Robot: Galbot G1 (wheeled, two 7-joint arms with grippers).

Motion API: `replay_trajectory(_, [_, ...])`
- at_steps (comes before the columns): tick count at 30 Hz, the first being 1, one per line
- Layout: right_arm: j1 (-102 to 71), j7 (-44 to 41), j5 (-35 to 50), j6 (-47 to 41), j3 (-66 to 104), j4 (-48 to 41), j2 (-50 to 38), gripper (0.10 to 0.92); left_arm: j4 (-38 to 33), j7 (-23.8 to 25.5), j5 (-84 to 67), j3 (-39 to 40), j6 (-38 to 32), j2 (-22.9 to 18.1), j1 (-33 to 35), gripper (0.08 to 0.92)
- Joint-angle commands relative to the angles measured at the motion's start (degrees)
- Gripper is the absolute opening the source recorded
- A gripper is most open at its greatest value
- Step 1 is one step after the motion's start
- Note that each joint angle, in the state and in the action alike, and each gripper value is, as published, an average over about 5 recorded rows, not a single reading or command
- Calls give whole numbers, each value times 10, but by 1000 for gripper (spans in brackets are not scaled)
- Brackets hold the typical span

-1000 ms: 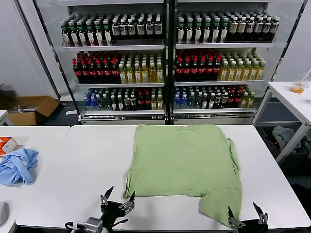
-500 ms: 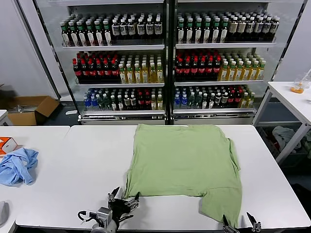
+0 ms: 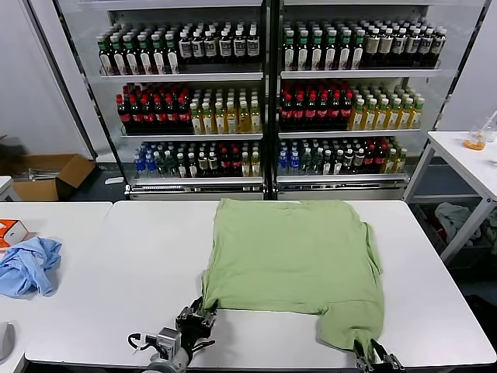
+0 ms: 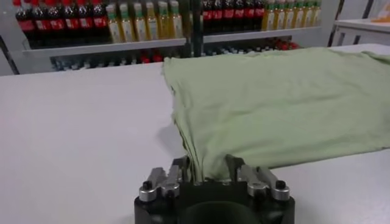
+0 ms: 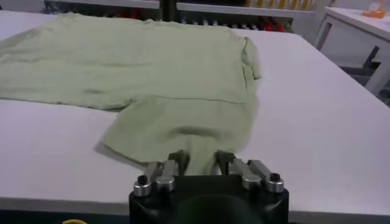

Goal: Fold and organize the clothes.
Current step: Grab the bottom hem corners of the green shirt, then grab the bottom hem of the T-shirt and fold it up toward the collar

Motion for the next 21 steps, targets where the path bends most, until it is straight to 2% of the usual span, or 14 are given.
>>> replay_trajectory(1, [0, 3, 19, 1, 1, 0, 1, 146, 5, 2, -11, 1, -8, 3, 1, 307])
replay_trajectory(4, [-4, -3, 19, 16, 8, 13, -1, 105, -14, 3, -12, -4, -20, 2, 11, 221])
replay_trajectory(7, [-12, -11, 15, 37, 20, 34, -5, 105, -41, 5, -12, -14, -30, 3, 26, 158])
replay_trajectory(15, [-22, -31, 10, 77, 69, 101, -36, 105, -110, 11, -29, -47, -40, 15, 71, 136])
replay_trajectory(21, [-17, -33, 37, 82, 122, 129, -64, 105, -157, 12, -41, -72, -42, 28, 104, 136])
